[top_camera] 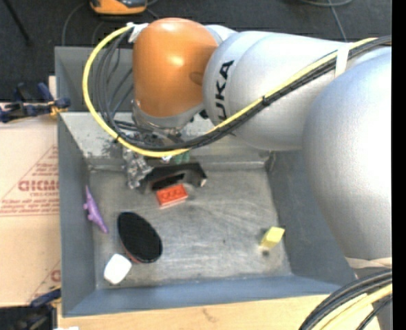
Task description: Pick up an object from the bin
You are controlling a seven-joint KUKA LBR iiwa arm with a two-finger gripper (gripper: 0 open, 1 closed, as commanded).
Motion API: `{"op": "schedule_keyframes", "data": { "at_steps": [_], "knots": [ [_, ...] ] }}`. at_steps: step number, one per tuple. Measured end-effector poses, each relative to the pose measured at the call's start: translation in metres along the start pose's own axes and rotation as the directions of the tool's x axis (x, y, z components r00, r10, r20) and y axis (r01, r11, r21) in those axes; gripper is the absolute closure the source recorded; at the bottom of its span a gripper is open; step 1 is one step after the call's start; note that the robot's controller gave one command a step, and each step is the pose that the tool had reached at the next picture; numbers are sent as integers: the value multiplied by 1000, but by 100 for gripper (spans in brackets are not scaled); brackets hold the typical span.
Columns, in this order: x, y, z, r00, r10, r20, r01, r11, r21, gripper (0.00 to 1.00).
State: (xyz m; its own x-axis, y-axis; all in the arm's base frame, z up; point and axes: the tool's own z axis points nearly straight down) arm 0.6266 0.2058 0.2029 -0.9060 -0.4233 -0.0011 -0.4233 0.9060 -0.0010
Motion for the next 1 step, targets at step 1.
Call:
{"op": "schedule_keyframes", "data": {
  "at_steps": [1],
  "knots": [
    [17,-25,1,997,-80,5,80,997,1,100]
  ]
}}
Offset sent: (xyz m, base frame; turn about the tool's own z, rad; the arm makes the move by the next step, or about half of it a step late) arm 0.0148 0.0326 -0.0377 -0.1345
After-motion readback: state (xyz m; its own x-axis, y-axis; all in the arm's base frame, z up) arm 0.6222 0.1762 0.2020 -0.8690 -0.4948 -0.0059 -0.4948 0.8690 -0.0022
